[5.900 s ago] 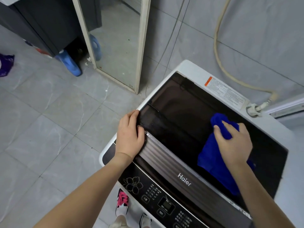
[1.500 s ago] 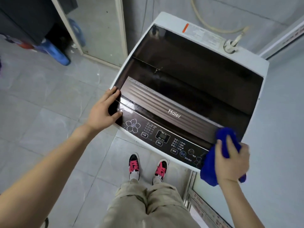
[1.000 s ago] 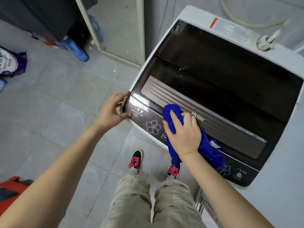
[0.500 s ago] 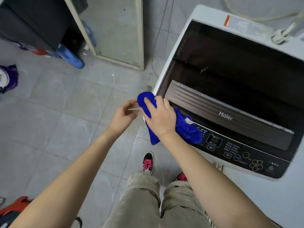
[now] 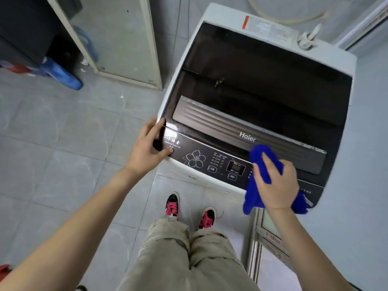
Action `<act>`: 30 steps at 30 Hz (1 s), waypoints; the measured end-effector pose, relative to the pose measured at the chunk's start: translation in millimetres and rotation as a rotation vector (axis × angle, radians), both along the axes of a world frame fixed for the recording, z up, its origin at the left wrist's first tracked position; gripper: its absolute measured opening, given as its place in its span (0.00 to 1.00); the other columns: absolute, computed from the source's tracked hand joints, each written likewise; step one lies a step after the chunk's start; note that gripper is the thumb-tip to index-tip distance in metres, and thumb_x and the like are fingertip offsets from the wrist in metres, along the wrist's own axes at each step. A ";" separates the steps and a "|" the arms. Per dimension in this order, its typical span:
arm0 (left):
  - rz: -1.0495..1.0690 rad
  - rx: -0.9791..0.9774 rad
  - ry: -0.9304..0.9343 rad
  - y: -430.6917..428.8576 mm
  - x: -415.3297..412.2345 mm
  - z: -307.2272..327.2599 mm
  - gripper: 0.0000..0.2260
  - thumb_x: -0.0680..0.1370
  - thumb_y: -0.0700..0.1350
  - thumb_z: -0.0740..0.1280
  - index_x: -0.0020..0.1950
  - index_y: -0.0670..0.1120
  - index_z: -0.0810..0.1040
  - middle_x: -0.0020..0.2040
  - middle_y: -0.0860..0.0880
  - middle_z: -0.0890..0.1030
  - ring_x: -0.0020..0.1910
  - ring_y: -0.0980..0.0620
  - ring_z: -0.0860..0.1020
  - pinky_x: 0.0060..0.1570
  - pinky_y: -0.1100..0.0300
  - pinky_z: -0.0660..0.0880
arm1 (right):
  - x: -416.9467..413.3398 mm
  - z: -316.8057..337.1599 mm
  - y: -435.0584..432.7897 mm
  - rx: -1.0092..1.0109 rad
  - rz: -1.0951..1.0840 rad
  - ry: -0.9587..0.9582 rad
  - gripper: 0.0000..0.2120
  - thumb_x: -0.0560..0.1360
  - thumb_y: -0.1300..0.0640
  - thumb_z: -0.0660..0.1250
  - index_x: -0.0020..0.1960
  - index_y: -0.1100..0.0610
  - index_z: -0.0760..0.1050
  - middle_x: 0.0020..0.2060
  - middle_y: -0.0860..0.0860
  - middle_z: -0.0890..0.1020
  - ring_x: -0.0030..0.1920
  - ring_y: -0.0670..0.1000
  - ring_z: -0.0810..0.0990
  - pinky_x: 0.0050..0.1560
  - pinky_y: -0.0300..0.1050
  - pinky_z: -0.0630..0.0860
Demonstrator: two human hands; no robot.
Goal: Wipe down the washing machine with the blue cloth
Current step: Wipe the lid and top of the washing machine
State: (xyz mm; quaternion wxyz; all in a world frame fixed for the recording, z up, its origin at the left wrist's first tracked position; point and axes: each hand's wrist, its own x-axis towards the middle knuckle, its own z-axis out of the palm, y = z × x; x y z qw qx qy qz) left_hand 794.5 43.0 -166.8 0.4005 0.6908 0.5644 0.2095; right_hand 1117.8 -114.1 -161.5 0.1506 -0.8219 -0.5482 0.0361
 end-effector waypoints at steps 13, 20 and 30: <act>-0.034 0.071 0.061 5.9 1.2 -2.2 0.46 0.64 0.33 0.81 0.78 0.43 0.64 0.73 0.48 0.63 0.69 0.72 0.61 0.64 0.81 0.56 | 64.4 22.4 111.9 0.152 -0.125 -0.031 0.21 0.79 0.42 0.63 0.65 0.53 0.79 0.55 0.59 0.76 0.52 0.61 0.77 0.45 0.50 0.74; -0.019 0.040 0.101 6.2 -1.4 2.5 0.44 0.66 0.38 0.82 0.78 0.49 0.65 0.78 0.47 0.64 0.72 0.60 0.64 0.65 0.77 0.58 | -82.3 -7.1 70.7 0.122 0.692 -0.164 0.23 0.71 0.45 0.73 0.64 0.50 0.80 0.50 0.52 0.80 0.45 0.55 0.79 0.32 0.44 0.77; -0.004 0.010 0.013 7.3 -6.2 3.1 0.46 0.63 0.41 0.83 0.77 0.49 0.65 0.74 0.51 0.66 0.70 0.66 0.62 0.66 0.79 0.56 | -65.7 13.7 171.5 0.159 0.322 -0.054 0.19 0.76 0.48 0.71 0.64 0.53 0.80 0.49 0.56 0.78 0.45 0.57 0.78 0.35 0.44 0.70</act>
